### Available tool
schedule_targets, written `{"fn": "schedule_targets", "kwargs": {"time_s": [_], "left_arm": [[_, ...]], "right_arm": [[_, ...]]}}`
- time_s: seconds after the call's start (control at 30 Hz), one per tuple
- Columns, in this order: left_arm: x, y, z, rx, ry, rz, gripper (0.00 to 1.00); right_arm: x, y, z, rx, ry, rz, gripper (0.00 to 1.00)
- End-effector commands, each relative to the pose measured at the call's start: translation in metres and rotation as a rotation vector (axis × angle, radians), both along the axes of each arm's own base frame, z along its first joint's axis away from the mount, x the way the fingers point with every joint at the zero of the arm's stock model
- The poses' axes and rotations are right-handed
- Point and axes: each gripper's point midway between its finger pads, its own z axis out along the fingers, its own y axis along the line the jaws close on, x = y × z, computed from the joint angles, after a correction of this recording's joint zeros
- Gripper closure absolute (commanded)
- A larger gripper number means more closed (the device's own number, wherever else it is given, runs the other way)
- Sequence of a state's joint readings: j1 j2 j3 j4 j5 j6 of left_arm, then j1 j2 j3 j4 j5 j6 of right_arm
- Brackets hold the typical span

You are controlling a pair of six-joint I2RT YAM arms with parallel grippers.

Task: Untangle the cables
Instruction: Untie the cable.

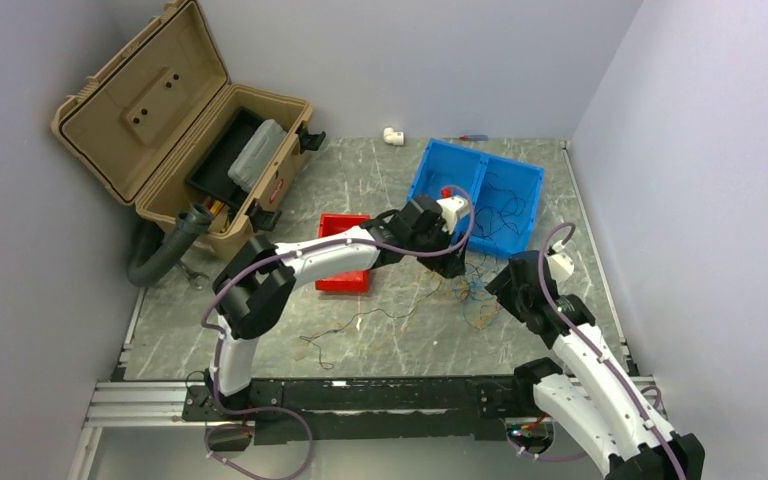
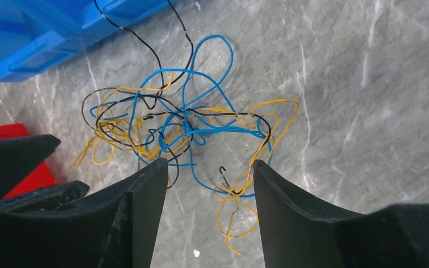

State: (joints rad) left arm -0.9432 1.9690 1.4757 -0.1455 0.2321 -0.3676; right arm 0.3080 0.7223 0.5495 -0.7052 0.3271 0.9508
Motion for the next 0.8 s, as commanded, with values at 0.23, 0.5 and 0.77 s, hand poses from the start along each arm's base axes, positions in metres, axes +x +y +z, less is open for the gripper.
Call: {"fn": "schedule_targets", "kwargs": {"time_s": [0.23,0.5,0.77], "left_arm": [[0.026,-0.023,0.006,-0.073,-0.002,-0.029,0.26],[0.029,-0.026,0.005,-0.089,-0.015,-0.06,0.26],[0.03,-0.028,-0.006,-0.061,-0.006,-0.084,0.28]], "right_arm": [[0.009,0.002,0.006,0.204,-0.072,-0.219,0.41],[0.022,0.009,0.008,0.275,-0.066,-0.223,0.42],[0.031,0.02,-0.006,0.364,-0.026,-0.216,0.47]]}}
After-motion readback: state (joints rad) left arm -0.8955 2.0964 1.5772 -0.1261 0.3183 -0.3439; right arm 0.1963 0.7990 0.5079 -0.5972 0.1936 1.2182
